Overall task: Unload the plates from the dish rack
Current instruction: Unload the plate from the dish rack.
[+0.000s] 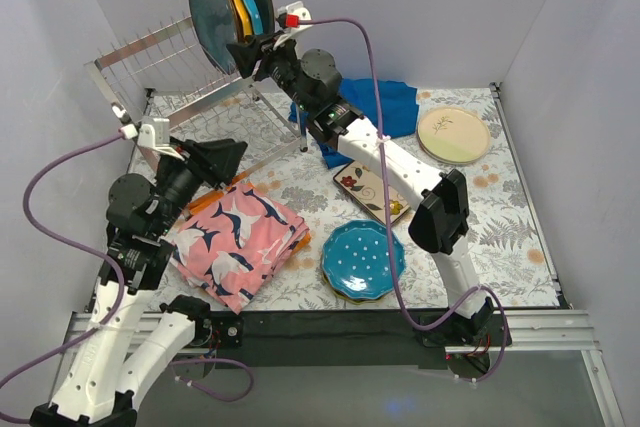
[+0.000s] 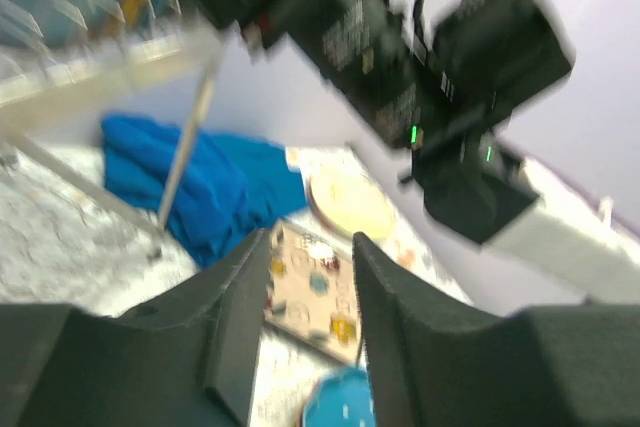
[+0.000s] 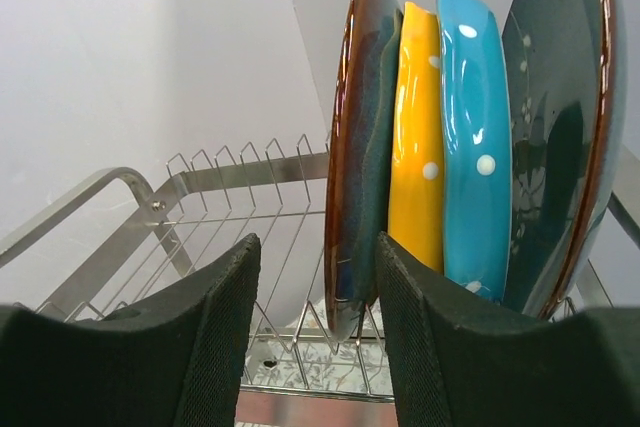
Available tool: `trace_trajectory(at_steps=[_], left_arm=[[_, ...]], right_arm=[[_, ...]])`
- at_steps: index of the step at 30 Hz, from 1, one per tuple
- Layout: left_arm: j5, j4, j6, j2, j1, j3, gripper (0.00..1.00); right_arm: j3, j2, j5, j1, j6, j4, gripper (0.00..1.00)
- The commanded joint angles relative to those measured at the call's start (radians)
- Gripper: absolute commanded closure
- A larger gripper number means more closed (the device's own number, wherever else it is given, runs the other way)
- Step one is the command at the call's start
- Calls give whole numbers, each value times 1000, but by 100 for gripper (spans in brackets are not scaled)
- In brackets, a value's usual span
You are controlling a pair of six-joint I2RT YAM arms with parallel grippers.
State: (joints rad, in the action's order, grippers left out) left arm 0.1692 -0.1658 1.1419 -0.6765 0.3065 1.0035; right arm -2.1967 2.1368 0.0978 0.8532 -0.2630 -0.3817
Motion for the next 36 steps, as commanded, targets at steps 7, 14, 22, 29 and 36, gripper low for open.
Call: trace_trajectory(at_steps=[7, 14, 22, 29, 36], left_arm=[[256, 107, 153, 94, -3, -296, 56], [274, 153, 142, 89, -3, -416, 56], [323, 100, 104, 89, -4, -356, 52], [311, 5, 41, 138, -4, -316, 50], [282, -37, -5, 164, -4, -333, 49]], right_arm=[[-123, 66, -12, 7, -35, -25, 49], [-129, 89, 11, 7, -36, -34, 50], [-147, 121, 45, 18, 34, -52, 51], [-152, 143, 97, 23, 117, -69, 50], [-170, 167, 109, 23, 157, -100, 46]])
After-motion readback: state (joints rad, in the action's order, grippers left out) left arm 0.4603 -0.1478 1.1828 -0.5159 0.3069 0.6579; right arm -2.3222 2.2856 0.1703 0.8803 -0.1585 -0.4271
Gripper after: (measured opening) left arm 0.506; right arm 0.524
